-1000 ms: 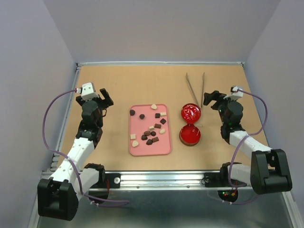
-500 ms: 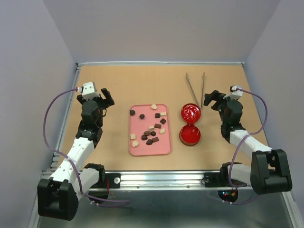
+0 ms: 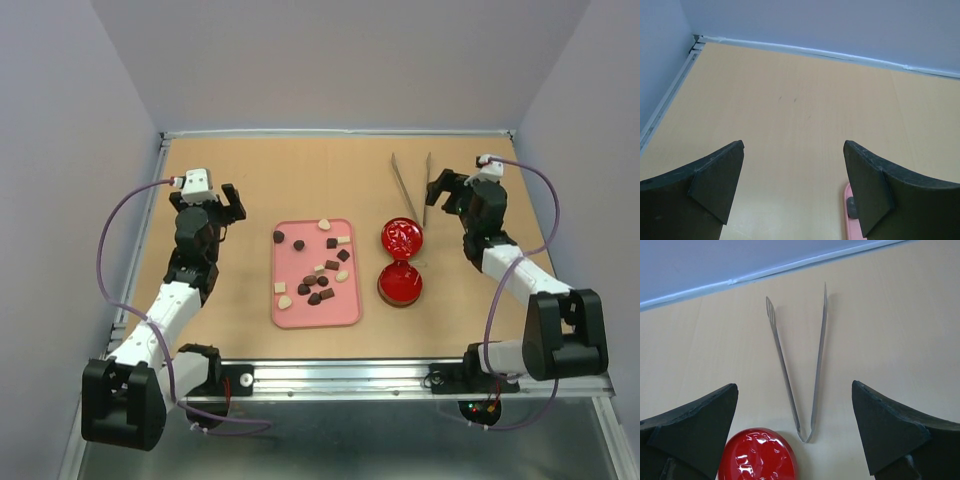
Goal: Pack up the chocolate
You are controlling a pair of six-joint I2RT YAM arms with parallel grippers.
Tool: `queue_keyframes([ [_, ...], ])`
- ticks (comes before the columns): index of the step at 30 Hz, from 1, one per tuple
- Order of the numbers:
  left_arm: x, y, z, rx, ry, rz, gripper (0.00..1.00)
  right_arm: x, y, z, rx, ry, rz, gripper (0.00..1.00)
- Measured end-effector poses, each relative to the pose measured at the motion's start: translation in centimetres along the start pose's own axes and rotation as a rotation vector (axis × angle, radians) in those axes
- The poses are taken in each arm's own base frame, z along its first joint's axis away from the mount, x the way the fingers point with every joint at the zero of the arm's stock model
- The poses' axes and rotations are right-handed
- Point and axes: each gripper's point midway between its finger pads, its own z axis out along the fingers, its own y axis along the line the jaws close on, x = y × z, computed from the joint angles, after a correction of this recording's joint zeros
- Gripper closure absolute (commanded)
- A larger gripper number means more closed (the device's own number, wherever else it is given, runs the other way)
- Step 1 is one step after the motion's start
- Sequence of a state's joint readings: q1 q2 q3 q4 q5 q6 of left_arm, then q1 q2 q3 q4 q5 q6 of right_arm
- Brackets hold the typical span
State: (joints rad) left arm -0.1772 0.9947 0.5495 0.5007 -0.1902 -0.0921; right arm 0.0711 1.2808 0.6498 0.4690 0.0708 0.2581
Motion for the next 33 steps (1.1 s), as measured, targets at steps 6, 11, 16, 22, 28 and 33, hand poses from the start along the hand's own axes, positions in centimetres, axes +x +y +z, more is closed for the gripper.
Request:
queue_keyframes([
  [6, -0.7, -0.4, 0.4, 0.023, -0.035, 0.025, 0.07, 1.8, 0.4, 2.7, 0.003, 0.124, -0.021, 0.0],
  [11, -0.3, -0.8, 0.7, 0.046, -0.024, 0.039, 0.05, 3.4, 0.3, 3.4, 0.015, 0.203, -0.046, 0.0],
  [16, 0.1, -1.0, 0.9, 0.06, -0.014, 0.048, 0.04, 3.7, 1.4, 4.9, 0.0, 0.237, -0.074, 0.0],
  [22, 0.3, -1.1, 0.9, 0.063, -0.009, 0.05, 0.04, 5.9, 2.1, 7.2, -0.009, 0.307, -0.109, 0.0],
  [28, 0.3, -1.0, 0.9, 0.062, -0.01, 0.051, 0.04, 9.4, 1.6, 8.7, 0.005, 0.411, -0.159, 0.0],
  [33, 0.2, -1.0, 0.9, 0.062, -0.01, 0.052, 0.04, 10.9, 1.0, 8.7, 0.014, 0.462, -0.186, 0.0],
])
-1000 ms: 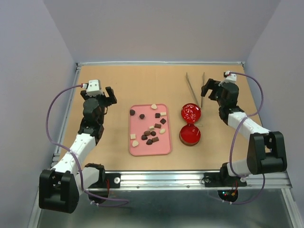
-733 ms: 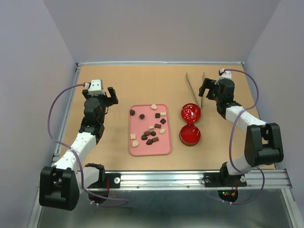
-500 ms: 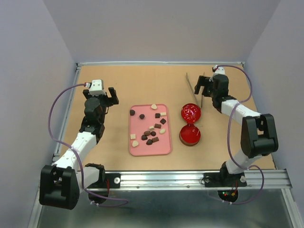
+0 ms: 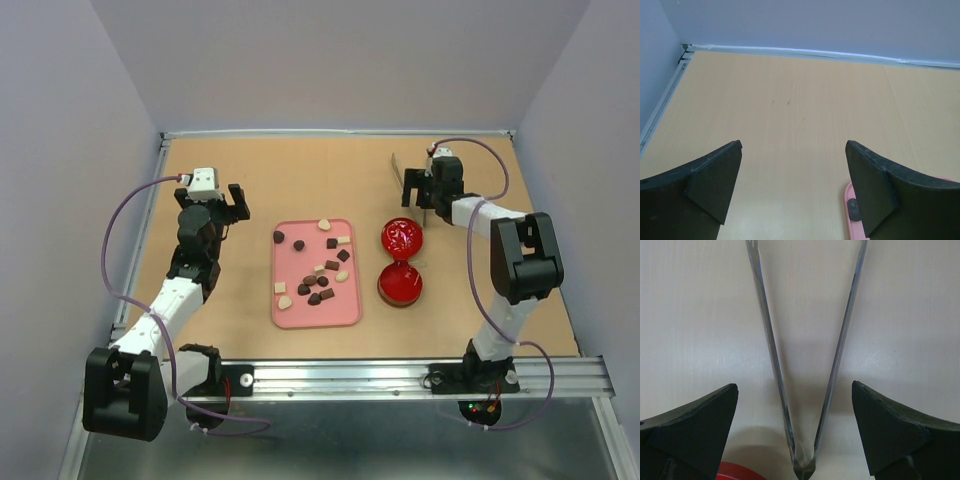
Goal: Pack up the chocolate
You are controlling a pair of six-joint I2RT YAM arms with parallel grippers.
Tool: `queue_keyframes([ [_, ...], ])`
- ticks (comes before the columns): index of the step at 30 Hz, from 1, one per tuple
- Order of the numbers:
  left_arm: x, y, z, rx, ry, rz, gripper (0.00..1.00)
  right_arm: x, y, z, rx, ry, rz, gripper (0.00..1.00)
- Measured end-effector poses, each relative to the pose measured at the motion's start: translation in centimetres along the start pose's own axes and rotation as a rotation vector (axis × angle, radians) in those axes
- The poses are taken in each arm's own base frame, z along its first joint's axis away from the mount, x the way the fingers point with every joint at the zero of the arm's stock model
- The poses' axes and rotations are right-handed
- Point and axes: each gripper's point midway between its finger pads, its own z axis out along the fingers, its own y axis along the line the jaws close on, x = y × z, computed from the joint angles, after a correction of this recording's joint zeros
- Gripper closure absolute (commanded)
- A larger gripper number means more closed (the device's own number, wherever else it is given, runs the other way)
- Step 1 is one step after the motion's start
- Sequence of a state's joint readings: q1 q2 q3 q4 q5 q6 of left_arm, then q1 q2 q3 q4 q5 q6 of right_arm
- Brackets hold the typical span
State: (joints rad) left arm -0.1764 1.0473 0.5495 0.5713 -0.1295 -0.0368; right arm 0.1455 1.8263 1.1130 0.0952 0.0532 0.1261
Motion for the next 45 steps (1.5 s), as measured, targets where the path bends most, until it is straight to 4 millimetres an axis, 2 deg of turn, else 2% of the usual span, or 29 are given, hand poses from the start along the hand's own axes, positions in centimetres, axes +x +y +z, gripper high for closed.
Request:
queue_keyframes([
  [9, 0.7, 0.1, 0.2, -0.004, 0.019, 0.003, 0.04, 0.6, -0.2, 2.4, 0.011, 0.039, -0.043, 0.0],
  [13, 0.7, 0.1, 0.2, -0.004, 0.02, 0.003, 0.04, 1.4, -0.4, 3.6, 0.019, 0.065, -0.056, 0.0],
  [20, 1.0, 0.4, 0.4, -0.011, 0.029, 0.005, 0.04, 1.5, -0.6, 4.7, 0.027, 0.076, -0.068, 0.01],
  [23, 1.1, 0.4, 0.4, -0.012, 0.031, 0.005, 0.04, 1.4, -0.7, 4.9, 0.033, 0.075, -0.07, 0.07],
  [25, 1.1, 0.4, 0.4, -0.013, 0.03, 0.004, 0.04, 1.4, -0.8, 5.2, 0.042, 0.075, -0.073, 0.27],
  [28, 1.1, 0.5, 0.4, -0.015, 0.03, 0.004, 0.04, 1.3, -1.0, 5.6, 0.054, 0.072, -0.077, 0.4],
  [30, 1.1, 0.6, 0.4, -0.018, 0.03, 0.004, 0.04, 1.3, -1.0, 5.6, 0.056, 0.072, -0.077, 0.46],
  [36, 1.1, 0.6, 0.5, -0.018, 0.03, 0.004, 0.04, 1.3, -1.0, 5.6, 0.057, 0.074, -0.076, 0.5],
  [40, 1.1, 0.6, 0.4, -0.018, 0.029, 0.003, 0.04, 1.2, -1.1, 4.7, 0.06, 0.093, -0.077, 0.51],
  [45, 1.0, 0.6, 0.4, -0.017, 0.029, 0.003, 0.04, -1.1, -1.0, 2.4, 0.067, 0.062, -0.073, 0.52],
])
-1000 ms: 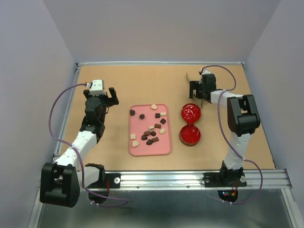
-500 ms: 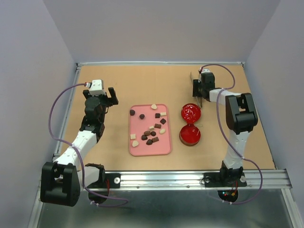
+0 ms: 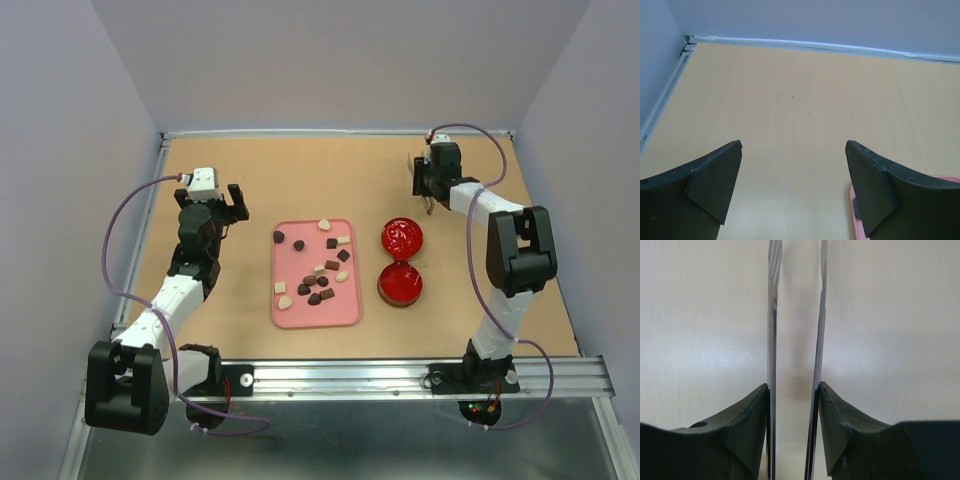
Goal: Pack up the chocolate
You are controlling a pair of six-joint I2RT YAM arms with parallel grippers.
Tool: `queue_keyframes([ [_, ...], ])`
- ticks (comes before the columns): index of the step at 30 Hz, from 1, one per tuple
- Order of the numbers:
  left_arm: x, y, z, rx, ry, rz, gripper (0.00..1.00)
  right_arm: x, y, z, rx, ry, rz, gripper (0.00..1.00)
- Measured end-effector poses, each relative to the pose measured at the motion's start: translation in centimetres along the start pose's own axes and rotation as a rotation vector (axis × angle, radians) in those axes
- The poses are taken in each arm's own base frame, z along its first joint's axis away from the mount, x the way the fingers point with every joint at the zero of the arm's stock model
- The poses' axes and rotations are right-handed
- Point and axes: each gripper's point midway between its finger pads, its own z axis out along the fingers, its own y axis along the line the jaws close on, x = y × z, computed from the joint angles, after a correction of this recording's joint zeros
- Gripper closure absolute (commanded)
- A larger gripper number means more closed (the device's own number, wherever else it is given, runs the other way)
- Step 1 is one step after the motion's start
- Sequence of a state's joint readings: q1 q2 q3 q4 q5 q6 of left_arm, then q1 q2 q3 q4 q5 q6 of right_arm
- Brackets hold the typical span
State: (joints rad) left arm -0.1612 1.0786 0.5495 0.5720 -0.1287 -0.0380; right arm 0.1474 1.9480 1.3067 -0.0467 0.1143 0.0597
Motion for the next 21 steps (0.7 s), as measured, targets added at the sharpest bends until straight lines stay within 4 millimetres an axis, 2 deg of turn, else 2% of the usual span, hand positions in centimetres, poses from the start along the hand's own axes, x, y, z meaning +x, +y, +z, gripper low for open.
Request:
queue_keyframes([
  [3, -0.1, 0.0, 0.0, 0.0, -0.002, -0.001, 0.04, -2.5, -0.1, -2.2, 0.009, -0.059, 0.004, 0.53],
  [6, -0.1, 0.0, 0.0, 0.0, -0.003, -0.001, 0.04, -4.2, -0.1, -3.8, 0.016, -0.099, 0.007, 0.54],
  [12, -0.4, 0.0, -0.1, 0.003, -0.011, -0.003, 0.04, -5.6, 0.9, -6.7, 0.008, -0.125, -0.005, 0.55],
  [14, -0.5, -0.1, -0.1, 0.005, -0.015, -0.006, 0.04, -6.0, 1.9, -8.0, -0.01, -0.134, -0.011, 0.55],
  [16, -0.5, -0.1, -0.1, 0.006, -0.016, -0.007, 0.04, -6.1, 3.8, -9.7, -0.044, -0.144, -0.03, 0.55],
  [21, -0.5, -0.2, -0.1, 0.009, -0.016, -0.008, 0.04, -5.5, 9.6, -14.4, -0.183, -0.149, -0.09, 0.55],
])
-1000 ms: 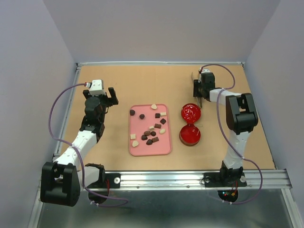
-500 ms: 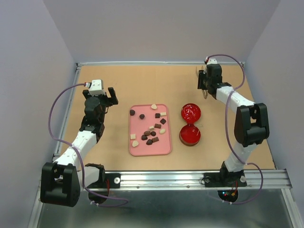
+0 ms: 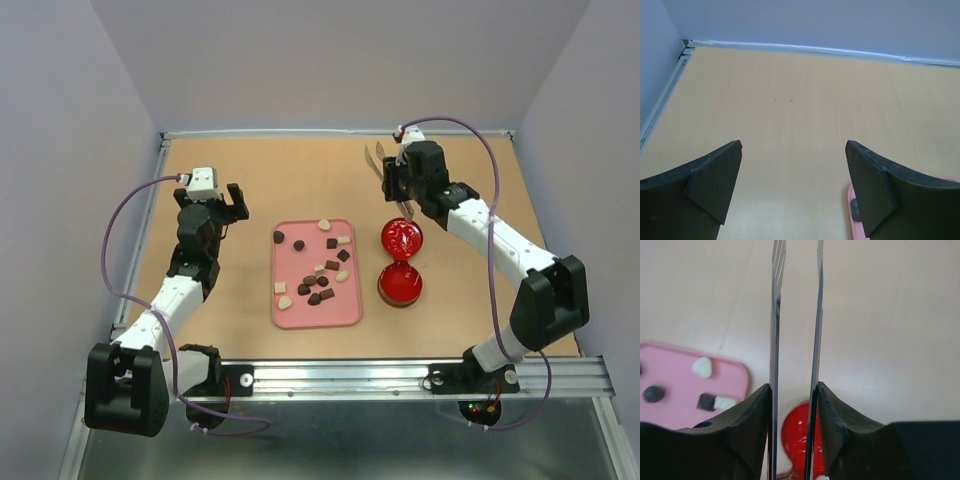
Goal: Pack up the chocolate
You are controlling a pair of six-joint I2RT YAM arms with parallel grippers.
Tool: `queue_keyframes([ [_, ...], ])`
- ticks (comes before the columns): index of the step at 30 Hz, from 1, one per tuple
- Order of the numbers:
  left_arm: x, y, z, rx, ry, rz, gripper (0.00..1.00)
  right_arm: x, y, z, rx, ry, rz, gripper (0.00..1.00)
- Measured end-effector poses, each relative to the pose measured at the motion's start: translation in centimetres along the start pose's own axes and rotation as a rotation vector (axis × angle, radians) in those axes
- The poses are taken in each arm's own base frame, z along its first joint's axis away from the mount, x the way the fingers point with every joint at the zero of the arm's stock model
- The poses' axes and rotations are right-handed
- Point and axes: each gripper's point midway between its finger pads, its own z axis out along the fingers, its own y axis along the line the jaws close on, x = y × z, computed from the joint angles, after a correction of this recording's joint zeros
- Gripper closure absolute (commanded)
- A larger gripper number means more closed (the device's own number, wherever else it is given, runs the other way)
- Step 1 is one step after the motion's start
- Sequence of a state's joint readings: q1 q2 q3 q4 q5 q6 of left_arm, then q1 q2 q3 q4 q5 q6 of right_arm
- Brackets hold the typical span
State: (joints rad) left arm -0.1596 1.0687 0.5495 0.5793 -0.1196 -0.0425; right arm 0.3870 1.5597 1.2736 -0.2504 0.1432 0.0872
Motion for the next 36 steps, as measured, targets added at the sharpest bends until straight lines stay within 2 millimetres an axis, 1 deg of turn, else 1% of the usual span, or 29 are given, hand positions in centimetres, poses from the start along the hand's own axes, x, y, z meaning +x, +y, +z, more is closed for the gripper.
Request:
queue_keyframes([
  [2, 0.0, 0.0, 0.0, 0.0, 0.0, 0.0, 0.04, 0.3, 2.0, -1.2, -0.052, 0.007, -0.012, 0.55],
  [4, 0.0, 0.0, 0.0, 0.0, 0.0, -0.002, 0.04, 1.0, 3.4, -2.4, -0.094, 0.031, -0.023, 0.55],
  [8, -0.1, 0.0, -0.1, 0.0, -0.004, -0.004, 0.04, 2.9, 5.6, -4.0, -0.162, 0.089, -0.025, 0.55],
  [10, -0.3, 0.0, -0.1, 0.001, -0.008, -0.005, 0.04, 5.1, 7.2, -4.7, -0.199, 0.144, -0.031, 0.55],
  [14, -0.9, 0.0, -0.4, 0.002, -0.025, -0.009, 0.04, 8.6, 9.5, -5.7, -0.251, 0.239, -0.047, 0.55],
  [17, -1.2, -0.1, -0.5, 0.003, -0.033, -0.013, 0.04, 10.3, 11.1, -6.5, -0.29, 0.29, -0.055, 0.55],
  [19, -1.2, -0.1, -0.5, 0.003, -0.034, -0.013, 0.04, 10.7, 11.8, -6.6, -0.309, 0.303, -0.055, 0.55],
  [23, -1.1, 0.0, -0.5, 0.002, -0.032, -0.013, 0.04, 11.5, 12.5, -6.5, -0.321, 0.33, -0.056, 0.53],
  [32, -1.1, 0.0, -0.5, 0.001, -0.033, -0.013, 0.04, 14.0, 12.5, -5.0, -0.302, 0.403, -0.072, 0.5],
  [36, -1.1, 0.0, -0.5, -0.002, -0.032, -0.013, 0.04, 14.6, 12.5, -4.6, -0.3, 0.421, -0.079, 0.5],
])
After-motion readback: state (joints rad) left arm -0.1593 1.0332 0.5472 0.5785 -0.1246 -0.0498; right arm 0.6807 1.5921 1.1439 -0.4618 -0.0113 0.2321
